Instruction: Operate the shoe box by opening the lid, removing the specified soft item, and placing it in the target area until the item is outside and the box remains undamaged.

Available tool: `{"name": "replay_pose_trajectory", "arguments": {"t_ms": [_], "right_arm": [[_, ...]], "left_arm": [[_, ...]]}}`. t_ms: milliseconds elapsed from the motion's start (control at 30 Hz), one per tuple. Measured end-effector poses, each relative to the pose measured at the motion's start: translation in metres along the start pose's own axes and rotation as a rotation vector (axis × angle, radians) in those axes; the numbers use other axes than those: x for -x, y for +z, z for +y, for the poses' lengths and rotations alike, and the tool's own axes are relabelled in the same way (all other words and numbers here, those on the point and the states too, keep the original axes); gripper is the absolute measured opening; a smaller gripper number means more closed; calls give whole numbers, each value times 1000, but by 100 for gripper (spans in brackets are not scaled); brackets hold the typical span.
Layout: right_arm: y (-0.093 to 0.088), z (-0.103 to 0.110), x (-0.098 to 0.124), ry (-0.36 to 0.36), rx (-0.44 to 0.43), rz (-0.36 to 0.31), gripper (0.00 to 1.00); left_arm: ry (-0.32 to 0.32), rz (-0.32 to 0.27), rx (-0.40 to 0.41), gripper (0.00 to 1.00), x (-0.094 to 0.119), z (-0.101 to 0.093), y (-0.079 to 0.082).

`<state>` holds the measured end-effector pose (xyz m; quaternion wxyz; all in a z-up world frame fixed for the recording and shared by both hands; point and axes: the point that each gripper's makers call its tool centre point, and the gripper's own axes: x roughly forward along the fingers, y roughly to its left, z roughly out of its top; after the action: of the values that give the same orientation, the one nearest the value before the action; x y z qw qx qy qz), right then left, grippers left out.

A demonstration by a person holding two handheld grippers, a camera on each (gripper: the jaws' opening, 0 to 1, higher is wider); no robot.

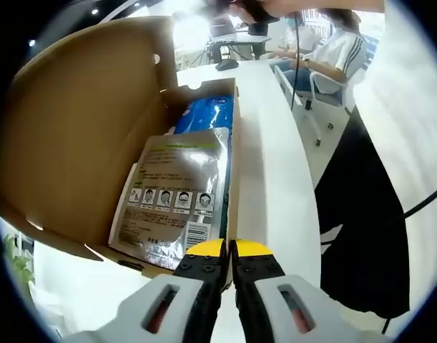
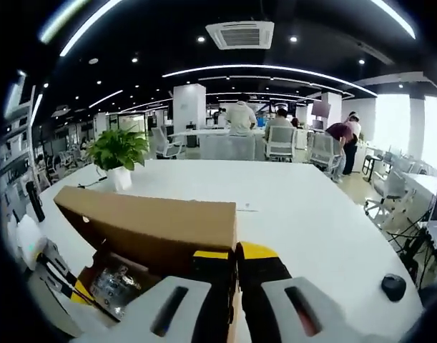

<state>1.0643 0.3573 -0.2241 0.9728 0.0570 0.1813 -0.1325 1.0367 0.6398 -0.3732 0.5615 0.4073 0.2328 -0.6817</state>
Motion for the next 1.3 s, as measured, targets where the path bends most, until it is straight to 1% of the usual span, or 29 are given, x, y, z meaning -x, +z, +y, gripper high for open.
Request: {"name": "replay_pose_trajectory", "arguments": {"t_ms": [67,133,200,267,300,333,367,400,433,467,500,600,667,733,800,933,1000,1033,1133,1233,1267,1300], "right_arm": [[3,1,0,2,2,9,1],[5,2,-3,-11,4,20,0],[6,1,-4,-36,98,28,0],[6,2,-4,-60,147,38,0],[6,3,-5,-54,122,33,0],[6,2,-5,-55,116,33,0],[6,0,-5,-55,117,34,0],[7,-1,-6,-54,115,35,0],[8,-1,-5,-58,142,28,0],[9,0,-4,-61,145,15,0],[9,1,-3,-59,142,13,0],[8,-1,0,-55,121,30,0],[8,1,4,-51,127,40,0],[6,-2,2,-61,147,36,0],[7,0,1,-60,125,27,0],[10,1,-2,-59,126,35,0],[12,-1,-8,-44,106,35,0],[11,0,-7,-36,72,41,0],[12,0,-7,-28,65,34,0],[14,1,-10,-24,118,24,0],[14,1,-10,-24,125,22,0],[15,1,-11,-25,133,23,0]], "left_arm": [[-1,6,-18,3,-1,-1,1],[-18,22,2,2,-1,-1,0],[-30,19,11,2,-1,0,0],[-40,6,4,2,-1,-1,-1],[-41,0,-6,1,-1,-2,0],[-47,-4,-22,1,-1,-3,0],[-55,-6,-45,0,0,-4,0],[-50,-8,-42,0,0,-5,0],[-49,-12,-53,0,0,-6,0],[-51,-9,-53,0,0,-6,1],[-66,-1,-36,0,1,-8,0],[-76,-9,-48,0,2,-12,-2],[-91,-2,-56,0,3,-15,-3],[-93,-7,-56,0,4,-15,-3],[-93,-3,-37,1,3,-14,-2],[-96,9,-33,1,3,-14,-2],[-100,16,-21,1,2,-13,-2],[-101,18,-18,1,2,-14,-2],[-96,25,-16,1,1,-14,-2],[-73,31,-26,2,-1,-15,-3],[-55,29,-33,2,-2,-14,-4],[-51,28,-42,2,-2,-14,-4]]}}
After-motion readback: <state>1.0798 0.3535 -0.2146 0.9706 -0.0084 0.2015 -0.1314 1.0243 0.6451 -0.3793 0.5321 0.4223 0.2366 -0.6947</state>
